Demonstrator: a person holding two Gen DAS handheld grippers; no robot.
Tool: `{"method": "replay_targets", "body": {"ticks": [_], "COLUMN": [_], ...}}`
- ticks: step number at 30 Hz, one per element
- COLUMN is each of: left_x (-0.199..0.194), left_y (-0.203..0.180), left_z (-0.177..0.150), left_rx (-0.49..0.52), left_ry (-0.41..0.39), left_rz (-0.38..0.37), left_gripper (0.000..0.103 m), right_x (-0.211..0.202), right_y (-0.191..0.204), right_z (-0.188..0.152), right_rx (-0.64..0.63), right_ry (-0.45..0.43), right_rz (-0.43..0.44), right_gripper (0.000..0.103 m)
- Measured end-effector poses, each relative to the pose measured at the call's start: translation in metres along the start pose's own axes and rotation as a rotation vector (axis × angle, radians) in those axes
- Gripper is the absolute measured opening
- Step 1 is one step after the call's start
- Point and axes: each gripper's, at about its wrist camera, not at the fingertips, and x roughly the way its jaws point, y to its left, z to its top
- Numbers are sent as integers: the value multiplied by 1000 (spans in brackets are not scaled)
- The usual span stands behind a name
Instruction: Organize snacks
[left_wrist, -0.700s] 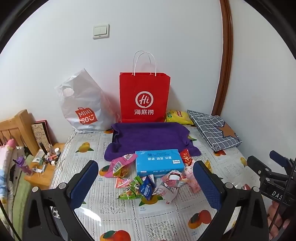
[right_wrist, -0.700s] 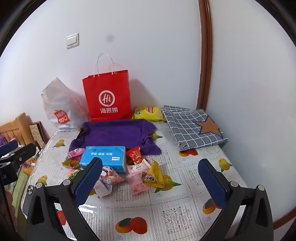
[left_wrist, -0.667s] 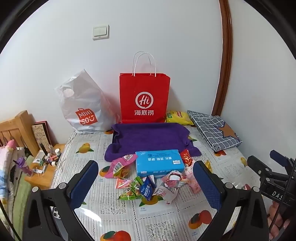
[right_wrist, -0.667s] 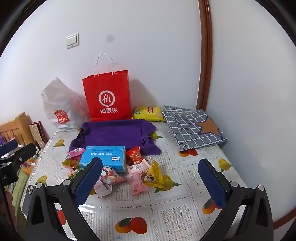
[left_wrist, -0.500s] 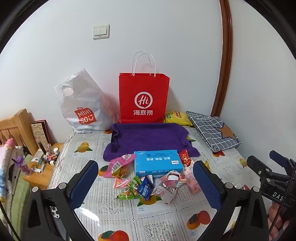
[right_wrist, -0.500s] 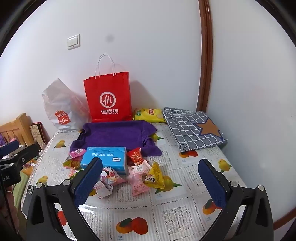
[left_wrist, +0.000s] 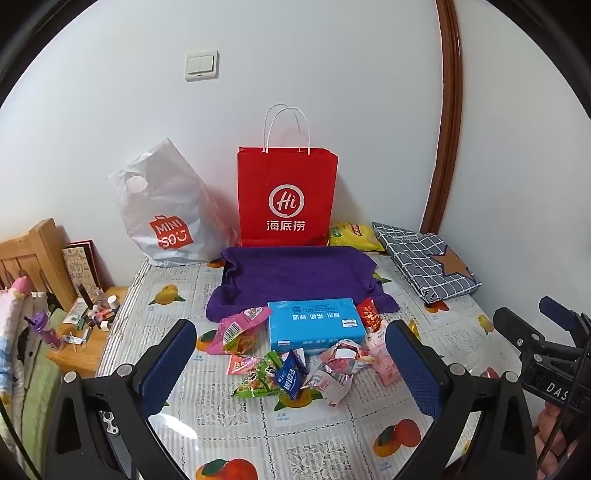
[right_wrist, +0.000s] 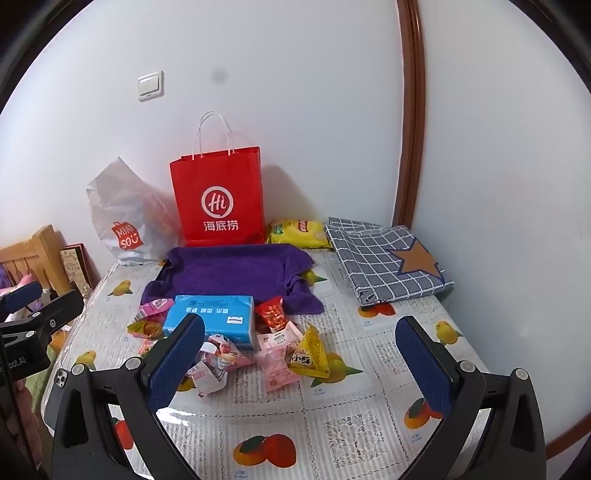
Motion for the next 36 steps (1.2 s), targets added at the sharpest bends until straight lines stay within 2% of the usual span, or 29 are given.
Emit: {"method": "replay_targets", "body": {"ticks": [36], "left_x": [-5], "left_y": [-5], "left_z": [-1], "left_rx": [15], "left_ry": [-10], "left_rz": [0], "left_gripper": [103], "right_x": [-8], "right_y": [1], "right_z": [-3], "right_rx": [11], "right_ry": [-26], "right_rz": [10], "right_gripper": [102]}}
